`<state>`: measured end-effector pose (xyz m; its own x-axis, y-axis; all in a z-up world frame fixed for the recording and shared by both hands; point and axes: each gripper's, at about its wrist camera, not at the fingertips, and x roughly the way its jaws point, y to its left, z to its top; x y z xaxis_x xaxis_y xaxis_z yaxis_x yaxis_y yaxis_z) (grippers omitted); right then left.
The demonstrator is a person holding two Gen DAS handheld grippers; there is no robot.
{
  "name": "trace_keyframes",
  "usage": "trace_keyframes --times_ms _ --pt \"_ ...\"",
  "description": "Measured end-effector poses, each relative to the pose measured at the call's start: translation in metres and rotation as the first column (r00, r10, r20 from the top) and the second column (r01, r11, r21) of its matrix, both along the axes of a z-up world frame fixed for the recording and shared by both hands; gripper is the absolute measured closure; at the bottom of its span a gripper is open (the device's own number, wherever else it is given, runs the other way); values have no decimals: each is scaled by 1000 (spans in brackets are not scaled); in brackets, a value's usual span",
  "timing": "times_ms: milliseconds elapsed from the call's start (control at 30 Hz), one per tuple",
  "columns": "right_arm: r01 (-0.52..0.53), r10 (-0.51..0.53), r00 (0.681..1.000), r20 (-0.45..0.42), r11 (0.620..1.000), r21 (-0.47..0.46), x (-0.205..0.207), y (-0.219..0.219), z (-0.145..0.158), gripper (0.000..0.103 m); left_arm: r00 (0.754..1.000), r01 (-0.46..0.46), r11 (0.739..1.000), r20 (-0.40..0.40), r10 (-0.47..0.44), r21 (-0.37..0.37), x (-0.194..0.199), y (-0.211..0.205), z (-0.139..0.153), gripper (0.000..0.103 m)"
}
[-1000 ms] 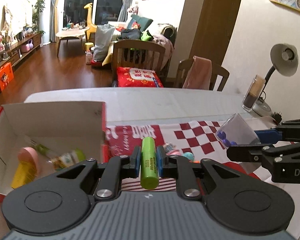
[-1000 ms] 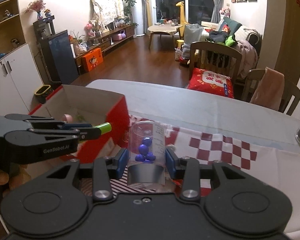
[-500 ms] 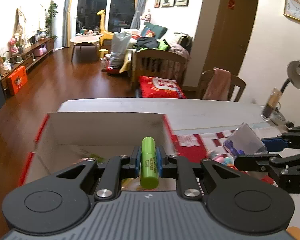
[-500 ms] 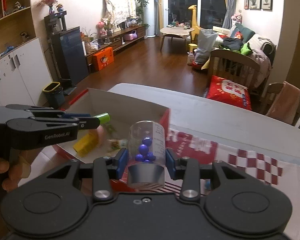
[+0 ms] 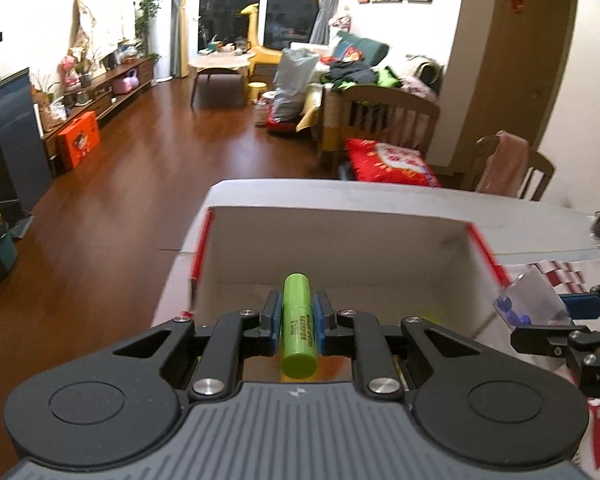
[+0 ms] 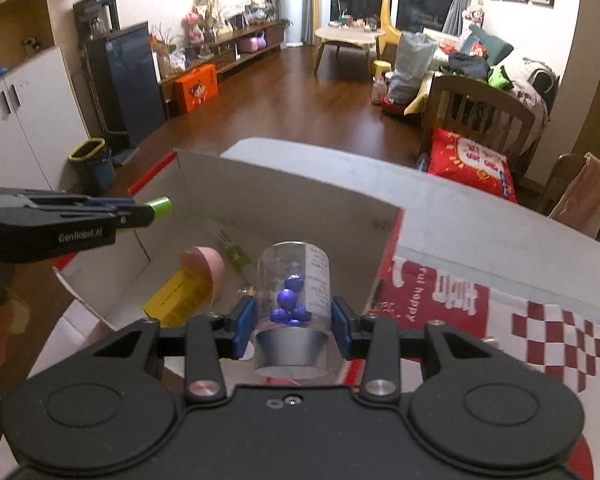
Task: Organize rigid objects
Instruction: 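Carry the highlighter and blue-ball jar into the box and open both grippers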
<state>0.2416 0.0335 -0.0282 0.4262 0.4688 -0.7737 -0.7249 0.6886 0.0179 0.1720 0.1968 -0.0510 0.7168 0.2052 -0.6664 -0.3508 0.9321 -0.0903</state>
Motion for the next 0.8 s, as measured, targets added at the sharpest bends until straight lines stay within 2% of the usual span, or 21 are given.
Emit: trace_keyframes --times_ms 100,267,600,800 --pt "0 0 1000 -27 1000 -17 2 13 -17 63 1000 5 1000 -31 -4 25 12 6 -13 87" --pt "1 -4 997 -76 999 -43 5 26 -38 63 998 19 1000 -66 -17 22 28 8 -29 87" --pt "-10 1 994 -110 996 -84 3 36 -58 63 984 22 1000 -175 -21 3 37 10 -58 87" --pt "3 -14 992 -127 996 -86 2 35 -62 62 977 27 999 -209 -31 -19 36 9 -65 87"
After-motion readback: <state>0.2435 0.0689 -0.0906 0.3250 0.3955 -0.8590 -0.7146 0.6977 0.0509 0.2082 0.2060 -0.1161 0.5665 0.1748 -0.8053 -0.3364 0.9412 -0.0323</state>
